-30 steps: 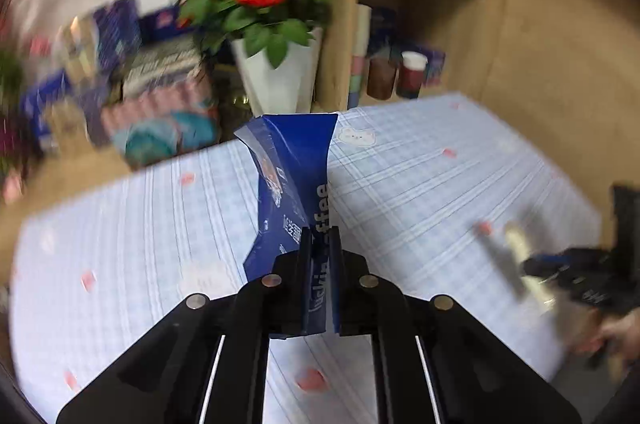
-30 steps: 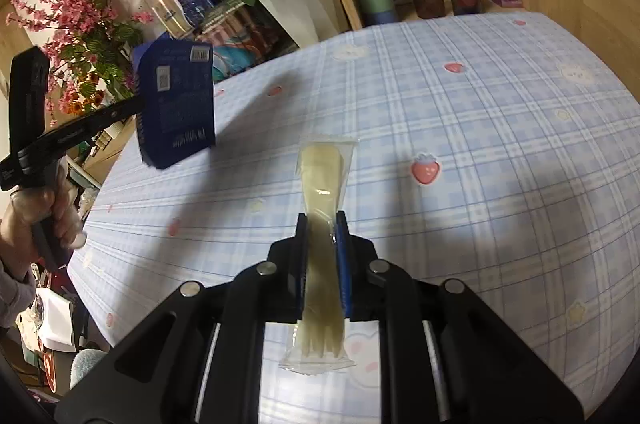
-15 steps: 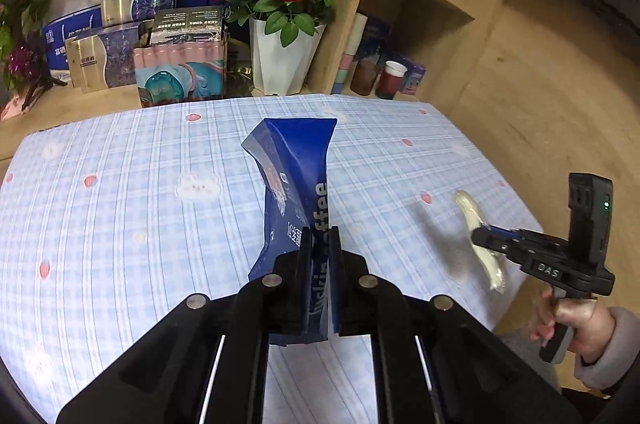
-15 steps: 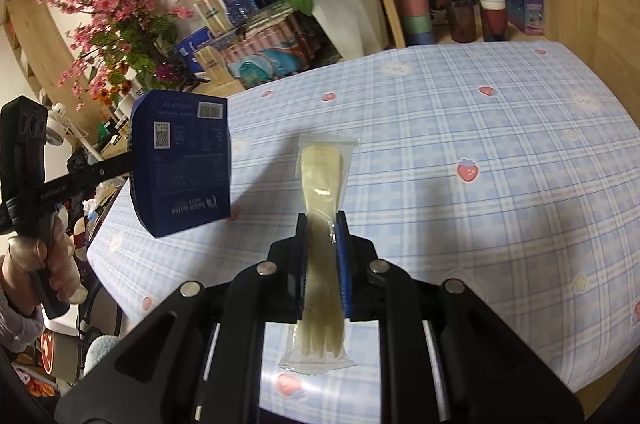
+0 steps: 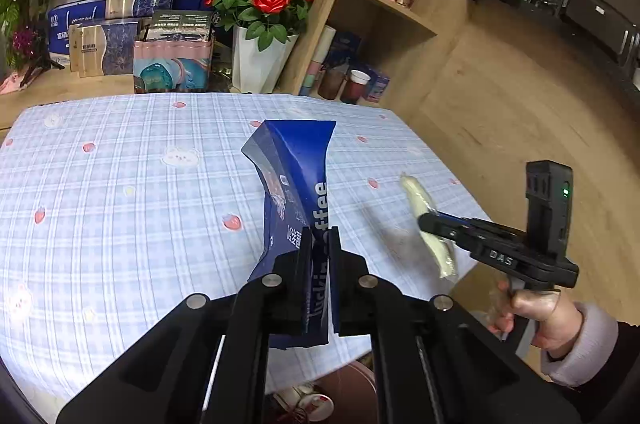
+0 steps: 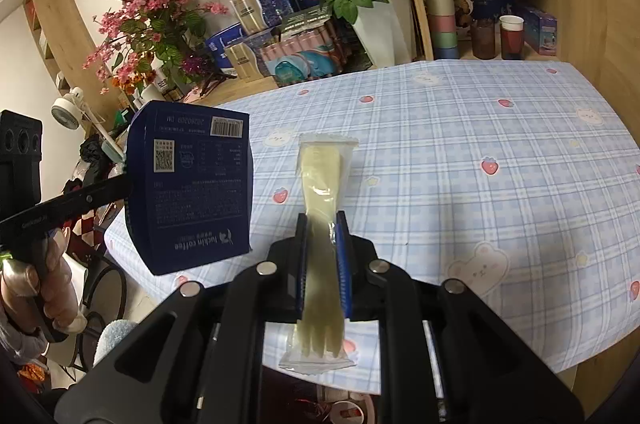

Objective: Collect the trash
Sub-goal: 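Carry the blue coffee bag over the bin and open the left gripper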

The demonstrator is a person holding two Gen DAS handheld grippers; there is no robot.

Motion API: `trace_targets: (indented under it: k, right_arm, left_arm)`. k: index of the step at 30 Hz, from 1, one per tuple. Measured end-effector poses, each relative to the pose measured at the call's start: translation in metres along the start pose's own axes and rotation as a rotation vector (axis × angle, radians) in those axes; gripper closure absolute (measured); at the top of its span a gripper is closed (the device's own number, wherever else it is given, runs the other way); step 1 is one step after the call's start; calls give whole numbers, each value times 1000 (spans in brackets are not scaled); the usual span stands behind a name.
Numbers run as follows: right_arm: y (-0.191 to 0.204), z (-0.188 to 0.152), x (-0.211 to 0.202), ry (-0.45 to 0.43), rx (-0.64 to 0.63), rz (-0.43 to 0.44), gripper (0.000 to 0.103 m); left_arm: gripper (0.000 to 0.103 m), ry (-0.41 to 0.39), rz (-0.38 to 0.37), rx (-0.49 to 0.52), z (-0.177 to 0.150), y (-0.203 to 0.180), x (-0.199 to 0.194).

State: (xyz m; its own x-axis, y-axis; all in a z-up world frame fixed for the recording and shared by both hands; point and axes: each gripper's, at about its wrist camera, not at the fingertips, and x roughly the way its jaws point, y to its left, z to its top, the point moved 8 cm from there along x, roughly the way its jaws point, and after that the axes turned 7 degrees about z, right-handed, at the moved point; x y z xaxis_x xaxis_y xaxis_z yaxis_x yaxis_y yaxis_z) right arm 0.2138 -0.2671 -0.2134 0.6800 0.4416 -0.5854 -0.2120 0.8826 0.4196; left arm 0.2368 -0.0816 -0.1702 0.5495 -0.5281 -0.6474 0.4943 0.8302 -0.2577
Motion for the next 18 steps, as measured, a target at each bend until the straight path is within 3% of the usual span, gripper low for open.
trace_targets:
  k: [6,18]
  right_arm:
    - [17,-11,-15,-8,-15,6,87]
    - [37,-38,-40,-23,-23,10,87]
  left_arm:
    - [95,-8,-30,29,-20,-22,-33]
    - [95,64,-102,78,-84,-61,-73]
